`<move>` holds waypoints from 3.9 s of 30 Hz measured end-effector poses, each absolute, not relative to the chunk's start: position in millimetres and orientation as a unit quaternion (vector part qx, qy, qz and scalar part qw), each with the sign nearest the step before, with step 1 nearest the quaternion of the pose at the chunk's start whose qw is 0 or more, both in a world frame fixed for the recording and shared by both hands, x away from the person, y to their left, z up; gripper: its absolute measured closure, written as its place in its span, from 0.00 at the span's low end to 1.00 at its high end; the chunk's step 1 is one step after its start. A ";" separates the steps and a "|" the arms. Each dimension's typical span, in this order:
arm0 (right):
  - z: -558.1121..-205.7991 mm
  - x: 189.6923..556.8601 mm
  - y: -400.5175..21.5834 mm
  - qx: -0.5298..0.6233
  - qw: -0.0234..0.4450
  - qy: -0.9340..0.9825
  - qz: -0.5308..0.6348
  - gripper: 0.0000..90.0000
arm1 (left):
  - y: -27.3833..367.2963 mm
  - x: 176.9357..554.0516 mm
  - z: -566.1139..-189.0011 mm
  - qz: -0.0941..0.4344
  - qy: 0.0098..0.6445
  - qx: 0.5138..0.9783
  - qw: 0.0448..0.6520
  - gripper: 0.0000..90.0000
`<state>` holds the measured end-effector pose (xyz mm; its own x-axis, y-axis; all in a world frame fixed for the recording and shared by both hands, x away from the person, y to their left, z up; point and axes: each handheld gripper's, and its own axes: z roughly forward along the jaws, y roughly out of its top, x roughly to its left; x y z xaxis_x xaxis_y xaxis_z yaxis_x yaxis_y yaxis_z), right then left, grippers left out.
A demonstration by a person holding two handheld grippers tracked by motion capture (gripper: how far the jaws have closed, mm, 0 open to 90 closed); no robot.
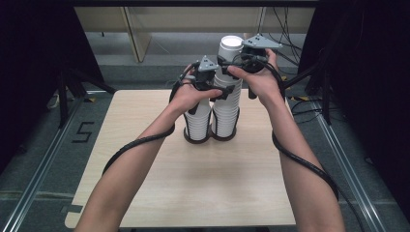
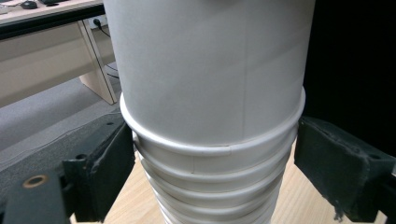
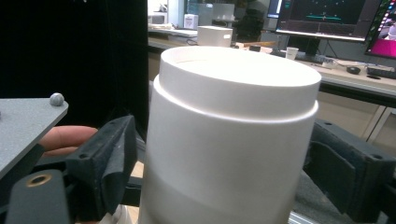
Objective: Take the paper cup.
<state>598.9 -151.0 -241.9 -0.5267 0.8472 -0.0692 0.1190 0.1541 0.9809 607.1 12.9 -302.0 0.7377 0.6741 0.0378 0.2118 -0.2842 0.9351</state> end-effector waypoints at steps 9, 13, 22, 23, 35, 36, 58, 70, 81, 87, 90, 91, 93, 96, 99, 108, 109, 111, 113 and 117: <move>-246.8 601.9 -150.9 0.360 0.334 0.671 0.555 0.23 | 12.8 607.1 -301.8 0.220 0.287 0.770 0.526 0.14; -238.2 598.3 -152.1 0.357 0.343 0.654 0.571 0.23 | 12.5 607.0 -302.0 0.218 0.289 0.767 0.530 0.14; -226.7 594.9 -153.0 0.351 0.359 0.635 0.587 0.24 | 12.9 607.0 -301.7 0.217 0.290 0.766 0.532 0.14; -225.9 594.3 -153.4 0.351 0.361 0.632 0.589 0.24 | 12.9 607.0 -301.7 0.217 0.289 0.766 0.531 0.14; -216.6 589.4 -158.4 0.343 0.371 0.610 0.611 0.24 | 13.3 606.8 -301.3 0.222 0.286 0.770 0.525 0.14; -216.0 588.7 -158.7 0.340 0.372 0.606 0.616 0.24 | 13.3 606.7 -301.3 0.223 0.286 0.770 0.525 0.14; -191.7 569.5 -171.8 0.333 0.377 0.558 0.660 0.24 | 16.7 602.9 -297.5 0.236 0.276 0.770 0.524 0.09; -188.9 552.8 -183.3 0.320 0.379 0.550 0.672 0.24 | 44.1 573.2 -281.8 0.248 0.260 0.751 0.554 0.06; -202.4 531.7 -193.1 0.313 0.382 0.549 0.674 0.24 | 62.5 545.6 -284.3 0.253 0.250 0.746 0.563 0.07; -213.4 519.4 -198.1 0.307 0.384 0.553 0.673 0.24 | 67.0 528.7 -289.6 0.256 0.240 0.749 0.563 0.08; -220.9 513.1 -200.0 0.309 0.379 0.553 0.675 0.24 | 68.0 520.7 -292.9 0.256 0.235 0.750 0.563 0.08; -220.9 513.1 -200.0 0.309 0.379 0.553 0.675 0.24 | 68.0 520.7 -292.9 0.256 0.235 0.750 0.563 0.08; -226.3 509.9 -202.3 0.308 0.383 0.554 0.672 0.24 | 68.8 516.1 -296.0 0.256 0.232 0.752 0.562 0.08; -237.8 502.3 -206.9 0.310 0.383 0.556 0.669 0.24 | 73.0 509.0 -303.6 0.252 0.231 0.750 0.567 0.08; -246.1 496.9 -210.3 0.315 0.382 0.558 0.666 0.24 | 77.7 502.8 -311.3 0.250 0.235 0.747 0.569 0.08; -269.9 486.0 -219.2 0.321 0.378 0.567 0.658 0.24 | 90.3 485.8 -331.1 0.255 0.236 0.744 0.570 0.09; -273.8 485.3 -220.6 0.320 0.379 0.568 0.657 0.24 | 92.1 483.4 -333.4 0.258 0.239 0.744 0.568 0.09; -280.7 482.6 -220.9 0.327 0.372 0.571 0.655 0.24 | 95.0 479.4 -338.3 0.258 0.241 0.742 0.570 0.09; -284.1 481.5 -221.3 0.327 0.370 0.575 0.652 0.24 | 96.7 477.5 -340.5 0.259 0.242 0.741 0.570 0.09; -297.6 477.0 -221.1 0.330 0.368 0.581 0.647 0.24 | 102.0 470.4 -350.5 0.258 0.248 0.739 0.571 0.10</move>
